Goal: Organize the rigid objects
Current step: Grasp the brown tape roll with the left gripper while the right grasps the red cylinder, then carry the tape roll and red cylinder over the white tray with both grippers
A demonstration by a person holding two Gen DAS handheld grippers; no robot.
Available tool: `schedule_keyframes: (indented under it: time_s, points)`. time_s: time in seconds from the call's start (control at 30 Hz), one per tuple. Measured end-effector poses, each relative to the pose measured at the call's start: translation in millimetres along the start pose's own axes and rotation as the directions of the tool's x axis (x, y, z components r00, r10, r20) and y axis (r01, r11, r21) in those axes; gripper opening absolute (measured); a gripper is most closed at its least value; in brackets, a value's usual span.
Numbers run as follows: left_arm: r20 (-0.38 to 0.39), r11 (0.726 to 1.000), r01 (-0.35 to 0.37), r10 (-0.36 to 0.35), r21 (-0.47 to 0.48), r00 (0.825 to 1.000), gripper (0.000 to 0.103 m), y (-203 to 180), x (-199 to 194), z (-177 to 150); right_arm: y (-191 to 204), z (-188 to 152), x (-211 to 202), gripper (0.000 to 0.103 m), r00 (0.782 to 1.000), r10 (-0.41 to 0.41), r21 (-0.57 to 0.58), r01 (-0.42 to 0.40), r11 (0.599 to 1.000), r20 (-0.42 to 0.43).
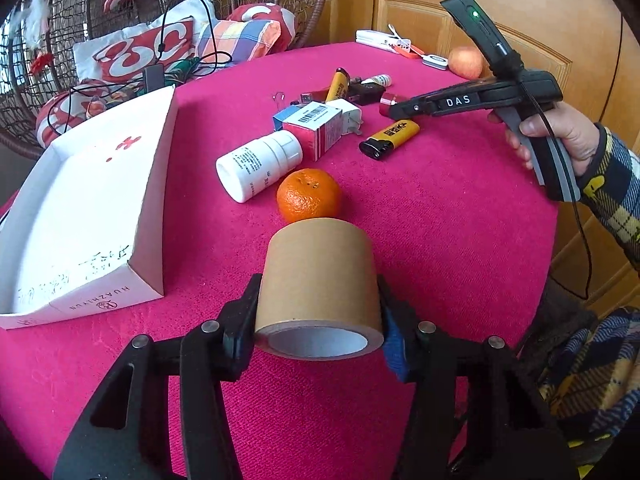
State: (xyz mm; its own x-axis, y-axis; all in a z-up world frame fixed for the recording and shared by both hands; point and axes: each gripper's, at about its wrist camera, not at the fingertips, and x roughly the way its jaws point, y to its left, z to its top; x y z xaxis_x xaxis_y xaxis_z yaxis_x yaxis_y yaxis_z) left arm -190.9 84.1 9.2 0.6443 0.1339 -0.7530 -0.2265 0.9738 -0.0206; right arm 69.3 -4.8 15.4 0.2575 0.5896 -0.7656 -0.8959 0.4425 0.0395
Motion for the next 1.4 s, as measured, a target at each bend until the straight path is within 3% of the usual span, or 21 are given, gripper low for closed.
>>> schedule_keyframes:
  time_s: [0.27, 0.6, 1.07, 1.4]
  points:
    - [0.049, 0.998, -0.046, 0.048, -0.045, 0.998, 0.052, 6.1, -17.2, 10.5, -7.6, 0.9, -43.4, 0.028, 0.99, -0.006, 0.104, -0.009, 0.995, 0.139]
    - [0.099, 0.979, -0.127, 0.144, -0.162, 0.985, 0.052, 23.9, -43.7, 23.7, 23.6, 15.9, -88.2, 0.028, 0.96, 0.067, 0.076, -0.091, 0.993, 0.272]
    - [0.134, 0.923, -0.217, 0.27, -0.317, 0.953, 0.052, 75.3, -72.4, 9.5, 55.8, 30.6, -94.9, 0.028, 0.949, 0.121, -0.001, -0.127, 0.992, 0.291]
    - [0.141, 0.882, -0.247, 0.326, -0.401, 0.935, 0.052, 103.9, -87.0, 1.9, 90.1, 43.2, -83.0, 0.028, 0.952, 0.182, -0.065, -0.171, 0.983, 0.245]
